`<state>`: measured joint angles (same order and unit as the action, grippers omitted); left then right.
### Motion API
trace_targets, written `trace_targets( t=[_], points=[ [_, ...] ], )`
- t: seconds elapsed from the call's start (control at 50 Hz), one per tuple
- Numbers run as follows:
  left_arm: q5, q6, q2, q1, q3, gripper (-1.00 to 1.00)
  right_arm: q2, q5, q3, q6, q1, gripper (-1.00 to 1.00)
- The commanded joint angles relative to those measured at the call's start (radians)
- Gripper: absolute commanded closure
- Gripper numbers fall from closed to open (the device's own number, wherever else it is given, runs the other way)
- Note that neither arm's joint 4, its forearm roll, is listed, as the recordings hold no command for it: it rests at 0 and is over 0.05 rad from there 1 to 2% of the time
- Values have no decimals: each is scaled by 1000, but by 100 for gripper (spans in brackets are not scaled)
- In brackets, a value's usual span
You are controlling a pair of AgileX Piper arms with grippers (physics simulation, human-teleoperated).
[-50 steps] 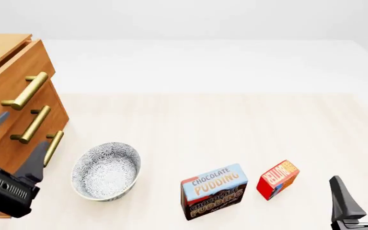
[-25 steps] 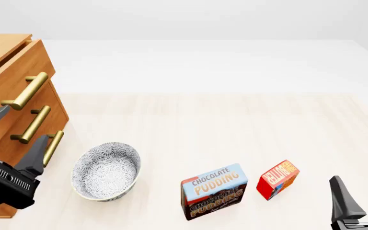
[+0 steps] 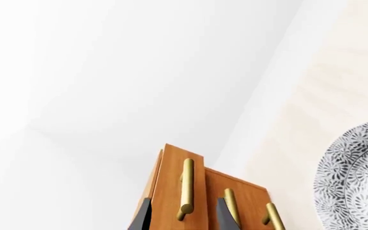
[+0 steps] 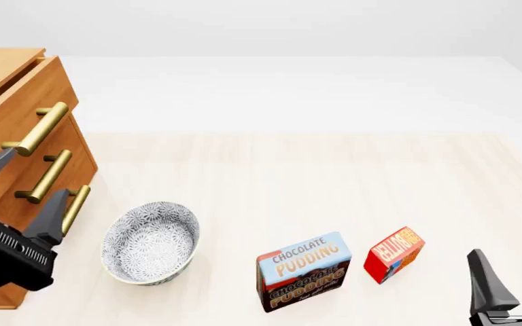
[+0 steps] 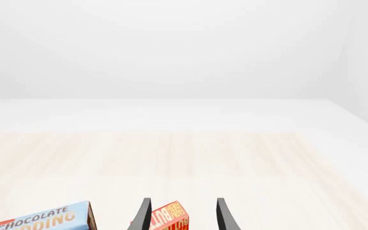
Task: Put the butter at the back in the top drawer of the cabinet and close it.
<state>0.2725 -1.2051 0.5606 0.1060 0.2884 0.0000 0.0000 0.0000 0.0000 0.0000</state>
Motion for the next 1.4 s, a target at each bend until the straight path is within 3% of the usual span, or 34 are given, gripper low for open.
trace_targets(
  t=[0.02,1.4],
  points=[
    [21,-11,20,-11,0,-100,0,0,0,0,0,-100],
    [149,-53,129,-89,-7,-100,0,0,0,0,0,-100]
  ],
)
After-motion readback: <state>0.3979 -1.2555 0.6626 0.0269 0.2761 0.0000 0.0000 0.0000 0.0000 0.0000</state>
